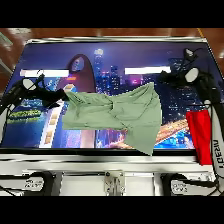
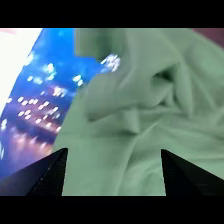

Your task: Fold the shirts.

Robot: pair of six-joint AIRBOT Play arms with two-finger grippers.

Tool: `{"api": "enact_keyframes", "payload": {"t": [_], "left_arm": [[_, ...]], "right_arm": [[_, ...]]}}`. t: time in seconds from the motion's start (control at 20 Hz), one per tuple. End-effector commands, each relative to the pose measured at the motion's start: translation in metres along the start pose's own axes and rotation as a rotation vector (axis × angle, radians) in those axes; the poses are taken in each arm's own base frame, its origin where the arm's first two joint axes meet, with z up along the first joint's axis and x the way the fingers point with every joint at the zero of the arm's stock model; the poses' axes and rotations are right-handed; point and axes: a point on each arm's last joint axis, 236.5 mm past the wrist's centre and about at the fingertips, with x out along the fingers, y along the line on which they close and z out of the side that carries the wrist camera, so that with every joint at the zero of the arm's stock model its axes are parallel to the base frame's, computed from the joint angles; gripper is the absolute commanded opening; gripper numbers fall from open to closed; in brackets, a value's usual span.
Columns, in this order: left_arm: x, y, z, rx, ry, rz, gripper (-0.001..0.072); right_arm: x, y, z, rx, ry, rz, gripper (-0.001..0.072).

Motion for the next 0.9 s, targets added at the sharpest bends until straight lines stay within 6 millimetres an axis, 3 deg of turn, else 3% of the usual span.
{"api": "enact_keyframes", "payload": {"t": [0.0, 0.05, 0.1, 0.15, 0.2, 0.25, 0.3, 0.35, 0.5, 0.65, 0.85], "left_arm": [[-0.030, 0.034, -0.066, 0.066, 0.316, -0.019, 0.0716], [-0.031, 0.041, -0.077, 0.051, 0.333, -0.022, 0.0713], [-0.029, 0.047, -0.090, 0.043, 0.340, -0.034, 0.0653], [-0.024, 0.053, -0.100, 0.017, 0.330, -0.053, 0.0540], [-0.021, 0.056, -0.109, -0.004, 0.321, -0.089, 0.0538], [-0.018, 0.058, -0.117, -0.039, 0.321, -0.128, 0.0561], [-0.015, 0.064, -0.124, -0.093, 0.330, -0.154, 0.0705], [-0.012, 0.069, -0.127, -0.136, 0.330, -0.172, 0.0720], [-0.003, 0.068, -0.125, -0.168, 0.293, -0.226, 0.0720], [0.008, 0.071, -0.129, -0.178, 0.294, -0.214, 0.0655], [0.017, 0.073, -0.115, -0.217, 0.234, -0.219, 0.0654]], "right_arm": [[-0.048, -0.065, -0.033, 0.028, 0.183, -0.111, 0.0672], [-0.054, -0.083, -0.054, 0.064, 0.269, -0.120, 0.0673], [-0.059, -0.095, -0.075, 0.086, 0.348, -0.105, 0.0672], [-0.062, -0.101, -0.098, 0.110, 0.427, -0.072, 0.0673], [-0.064, -0.103, -0.117, 0.134, 0.484, -0.035, 0.0673], [-0.063, -0.104, -0.135, 0.162, 0.529, -0.002, 0.0673], [-0.061, -0.103, -0.149, 0.191, 0.560, 0.023, 0.0673], [-0.058, -0.101, -0.160, 0.208, 0.582, 0.033, 0.0673], [-0.050, -0.098, -0.174, 0.223, 0.599, 0.041, 0.0673], [-0.047, -0.099, -0.170, 0.225, 0.577, 0.037, 0.0673], [-0.047, -0.095, -0.169, 0.235, 0.576, 0.054, 0.0673]]}}
